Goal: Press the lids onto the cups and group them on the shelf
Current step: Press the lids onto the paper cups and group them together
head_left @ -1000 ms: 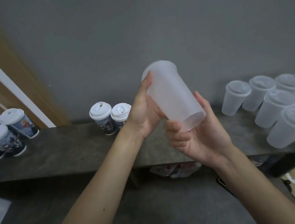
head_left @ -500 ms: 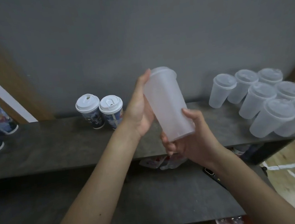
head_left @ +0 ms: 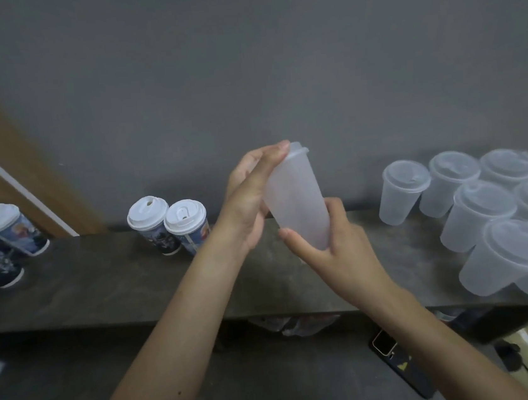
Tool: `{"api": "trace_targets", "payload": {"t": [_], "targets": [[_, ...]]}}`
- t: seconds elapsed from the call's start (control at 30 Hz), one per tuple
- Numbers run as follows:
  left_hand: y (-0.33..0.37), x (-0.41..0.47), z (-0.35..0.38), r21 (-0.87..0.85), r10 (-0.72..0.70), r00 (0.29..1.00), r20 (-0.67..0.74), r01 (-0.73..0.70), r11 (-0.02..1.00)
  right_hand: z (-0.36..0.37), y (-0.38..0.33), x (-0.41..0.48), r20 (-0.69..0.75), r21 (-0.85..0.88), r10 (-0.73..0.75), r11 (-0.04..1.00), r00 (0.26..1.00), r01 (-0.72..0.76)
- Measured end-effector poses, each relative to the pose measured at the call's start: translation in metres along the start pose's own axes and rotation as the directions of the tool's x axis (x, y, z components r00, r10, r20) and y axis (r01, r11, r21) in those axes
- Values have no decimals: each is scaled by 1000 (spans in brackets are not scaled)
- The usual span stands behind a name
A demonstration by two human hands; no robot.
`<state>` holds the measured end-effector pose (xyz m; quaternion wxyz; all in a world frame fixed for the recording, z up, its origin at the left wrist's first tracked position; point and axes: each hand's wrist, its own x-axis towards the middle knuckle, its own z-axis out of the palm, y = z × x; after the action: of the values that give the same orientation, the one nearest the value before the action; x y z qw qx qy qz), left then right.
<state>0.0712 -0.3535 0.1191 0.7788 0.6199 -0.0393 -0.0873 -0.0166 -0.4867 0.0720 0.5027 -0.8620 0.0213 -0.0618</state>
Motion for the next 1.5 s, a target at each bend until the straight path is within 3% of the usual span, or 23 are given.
{"api": "trace_targets", "payload": {"t": [0.13,0.23,0.3,0.37,0.4,0.43,0.5,0.57,0.6,0.63,0.73,0.87,1.0,1.13,1.2,1.33,1.37,1.4,1.43,1.5], "targets": [[-4,10,21,38,11,999,-38,-9,999,-13,12,12,-21,-103,-49,994,999,46],[-11,19,26,44,19,997,-70,-16,999,-22,19,23,45,-116,-25,993,999,30],[-11,24,23,-27,-34,999,-14,33,999,-29,16,30,226,154,60,983,972,-97],[-7,26,19,-146,-111,989,97,124,982,-36,17,38,480,549,25,771,877,-323],[-5,26,17,-182,-131,980,153,158,971,-39,14,39,563,630,-27,661,826,-408],[-4,28,17,-189,-136,974,179,170,967,-40,12,38,594,652,-49,614,803,-445],[0,31,20,-154,-116,983,144,138,978,-36,8,39,538,632,6,659,843,-408],[3,37,18,-108,-64,995,77,72,992,-28,6,41,322,519,113,810,940,-275],[5,39,16,-107,-40,996,84,49,993,-25,3,40,271,504,123,827,955,-250],[6,39,14,-120,-41,992,123,56,991,-24,0,40,310,564,107,779,945,-273],[6,37,4,-196,-101,952,287,162,967,-22,-19,37,537,778,-63,420,841,-466],[-1,42,-4,-296,-89,939,331,193,935,-8,-31,37,547,804,-123,354,828,-478],[-2,50,-14,-205,-132,949,288,196,959,-1,-37,42,539,813,-68,303,839,-498],[-6,54,-28,-192,-82,910,407,173,966,4,-33,44,548,833,-144,190,824,-520],[-5,53,-30,-206,-47,919,392,138,969,6,-30,47,522,840,-126,245,843,-484],[-6,59,-35,-170,41,961,273,6,985,7,-25,54,361,758,5,581,932,-297],[-5,60,-37,-148,55,965,257,-17,989,7,-25,55,343,732,29,618,939,-286],[-4,60,-38,-149,51,963,265,-12,989,7,-25,55,362,738,38,599,931,-311],[-2,60,-39,-173,30,955,295,22,985,8,-27,54,423,773,22,512,906,-374],[1,59,-39,-226,-19,929,369,109,968,9,-29,52,528,835,-95,238,844,-495]]}}
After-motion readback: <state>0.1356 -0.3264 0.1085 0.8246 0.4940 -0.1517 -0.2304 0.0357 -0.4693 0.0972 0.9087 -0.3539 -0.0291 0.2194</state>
